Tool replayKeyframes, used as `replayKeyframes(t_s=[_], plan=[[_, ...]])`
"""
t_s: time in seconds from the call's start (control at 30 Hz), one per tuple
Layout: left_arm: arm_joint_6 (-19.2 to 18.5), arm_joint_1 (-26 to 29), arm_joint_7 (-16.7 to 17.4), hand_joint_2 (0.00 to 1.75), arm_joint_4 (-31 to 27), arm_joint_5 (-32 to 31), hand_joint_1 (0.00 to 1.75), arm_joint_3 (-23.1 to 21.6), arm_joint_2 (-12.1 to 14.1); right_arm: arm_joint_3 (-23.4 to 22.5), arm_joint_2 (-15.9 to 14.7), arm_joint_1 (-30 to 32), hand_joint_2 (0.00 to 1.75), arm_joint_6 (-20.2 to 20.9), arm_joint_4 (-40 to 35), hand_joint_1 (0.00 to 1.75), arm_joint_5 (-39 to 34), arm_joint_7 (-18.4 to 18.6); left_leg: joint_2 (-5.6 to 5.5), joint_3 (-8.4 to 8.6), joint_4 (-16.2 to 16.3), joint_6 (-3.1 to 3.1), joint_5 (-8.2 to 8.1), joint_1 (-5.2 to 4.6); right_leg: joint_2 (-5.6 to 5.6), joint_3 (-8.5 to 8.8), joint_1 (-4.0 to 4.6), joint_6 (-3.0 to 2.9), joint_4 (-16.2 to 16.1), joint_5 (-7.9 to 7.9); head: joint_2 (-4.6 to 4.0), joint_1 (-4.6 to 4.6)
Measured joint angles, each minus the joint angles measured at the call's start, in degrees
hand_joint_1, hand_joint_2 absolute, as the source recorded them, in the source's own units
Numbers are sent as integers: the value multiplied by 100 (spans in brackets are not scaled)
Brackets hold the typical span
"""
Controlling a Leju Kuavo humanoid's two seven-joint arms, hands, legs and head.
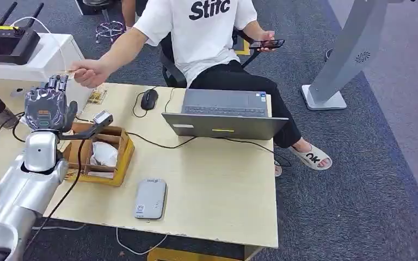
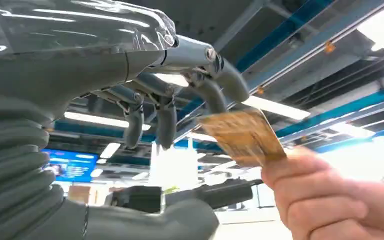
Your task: Pass the card to the sensor for recognition and then transmit it.
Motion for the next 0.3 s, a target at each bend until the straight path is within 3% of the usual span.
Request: replayKeyframes(t_s=[0.13,0.3], plan=[[64,62,-296,0,-127,74,0,2,-154,0,0,1,175,-5,0,0,-26,2,-2,-2,0,0,1,-1,0,1,0,1,0,1,0,-2],[68,174,-433,0,-391,133,0,2,-289,0,0,3,175,-5,0,0,-68,13,-3,-3,1,1,1,-1,-1,1,0,2,0,1,0,2]])
